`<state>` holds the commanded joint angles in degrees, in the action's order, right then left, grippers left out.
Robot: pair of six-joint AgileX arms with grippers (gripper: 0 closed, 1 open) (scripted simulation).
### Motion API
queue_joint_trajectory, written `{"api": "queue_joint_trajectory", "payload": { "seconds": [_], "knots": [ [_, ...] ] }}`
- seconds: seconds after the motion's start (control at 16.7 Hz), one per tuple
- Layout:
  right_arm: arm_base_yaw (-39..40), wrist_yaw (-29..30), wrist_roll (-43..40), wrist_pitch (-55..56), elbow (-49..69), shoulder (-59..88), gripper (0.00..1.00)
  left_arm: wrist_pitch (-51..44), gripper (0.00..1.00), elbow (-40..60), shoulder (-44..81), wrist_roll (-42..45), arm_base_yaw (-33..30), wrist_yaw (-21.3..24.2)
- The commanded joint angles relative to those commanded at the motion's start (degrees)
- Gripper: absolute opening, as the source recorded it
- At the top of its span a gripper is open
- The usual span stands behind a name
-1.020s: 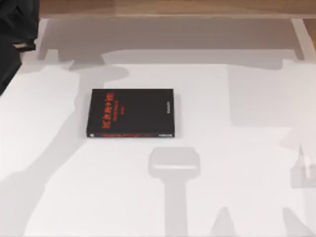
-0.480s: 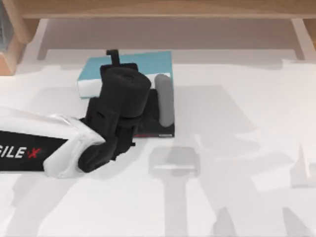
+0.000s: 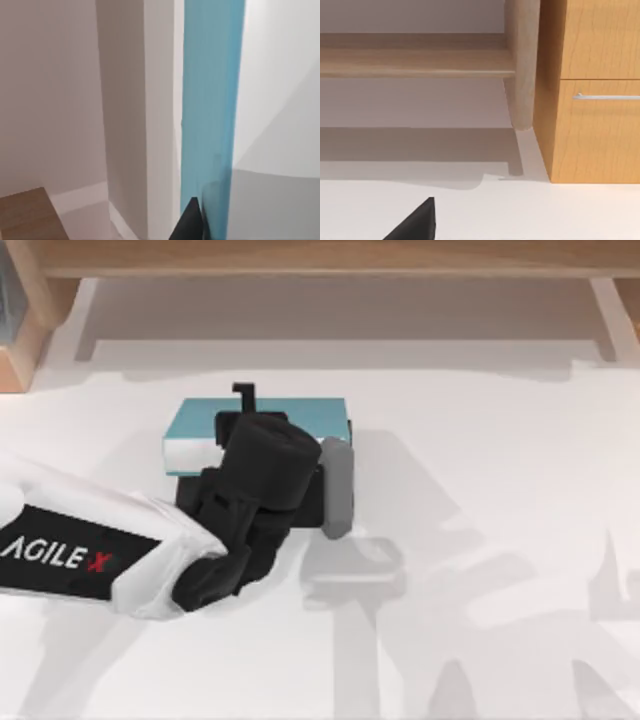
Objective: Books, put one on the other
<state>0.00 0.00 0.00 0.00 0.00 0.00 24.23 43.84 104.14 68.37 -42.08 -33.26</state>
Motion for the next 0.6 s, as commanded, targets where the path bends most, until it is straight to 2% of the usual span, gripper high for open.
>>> {"api": "queue_joint_trajectory", "payload": {
  "seconds": [0.48, 0.6],
  "knots": [
    [0.00, 0.00, 0.00, 0.00, 0.00, 0.00, 1.00, 0.54, 0.00, 0.66, 1.00, 0.38, 0.52, 0.44],
    [0.00, 0.00, 0.00, 0.00, 0.00, 0.00, 1.00, 0.54, 0.15, 0.66, 1.00, 0.38, 0.52, 0.44]
  ]
}}
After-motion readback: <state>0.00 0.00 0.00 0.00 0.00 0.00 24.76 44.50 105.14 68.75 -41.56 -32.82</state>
